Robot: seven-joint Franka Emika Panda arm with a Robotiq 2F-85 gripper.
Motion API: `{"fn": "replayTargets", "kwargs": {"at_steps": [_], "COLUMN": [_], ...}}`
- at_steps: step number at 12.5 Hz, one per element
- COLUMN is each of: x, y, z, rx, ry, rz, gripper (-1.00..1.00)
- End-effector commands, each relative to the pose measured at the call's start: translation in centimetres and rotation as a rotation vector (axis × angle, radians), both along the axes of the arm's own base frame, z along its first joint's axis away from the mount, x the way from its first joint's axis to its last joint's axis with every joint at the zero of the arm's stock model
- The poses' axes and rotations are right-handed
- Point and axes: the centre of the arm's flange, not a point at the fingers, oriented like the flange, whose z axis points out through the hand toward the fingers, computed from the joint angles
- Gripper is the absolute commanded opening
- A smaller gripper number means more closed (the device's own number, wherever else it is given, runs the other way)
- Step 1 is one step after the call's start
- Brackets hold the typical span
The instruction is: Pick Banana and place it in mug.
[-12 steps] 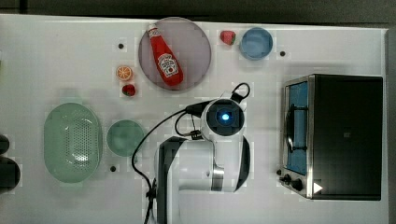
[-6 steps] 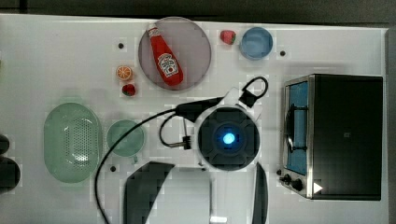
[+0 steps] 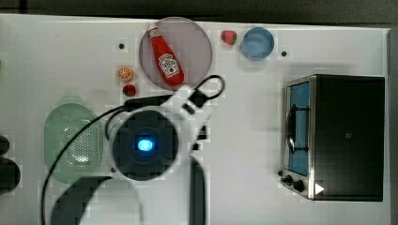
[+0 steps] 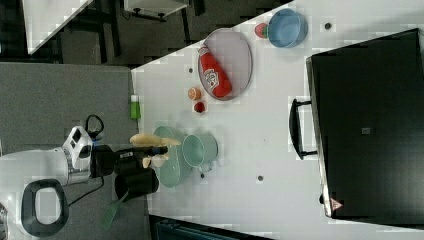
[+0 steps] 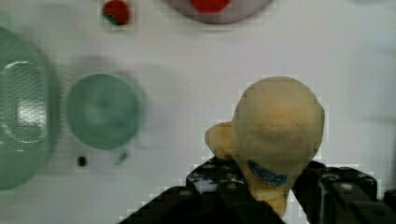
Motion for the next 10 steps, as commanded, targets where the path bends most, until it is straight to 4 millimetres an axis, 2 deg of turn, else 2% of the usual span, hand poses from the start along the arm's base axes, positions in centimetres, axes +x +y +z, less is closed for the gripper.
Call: {"fn": "replayTargets", "kwargs": {"at_steps": [1,3,6,10], "x": [-1.5,-1.9,-1.5,-1.6], "y": [6.7,9.4,12.3,13.9], "z": [-3.5,-5.5,-9.1,-15.3], "rx": [-0.031,-0.046,-0.03,0.025], "ry": [0.079,0.094,0.086,0.04], "rz": [-0.128,-0.157,-0.145,-0.129], "gripper": [-0.37,-0.37,-0.37,-0.37]}}
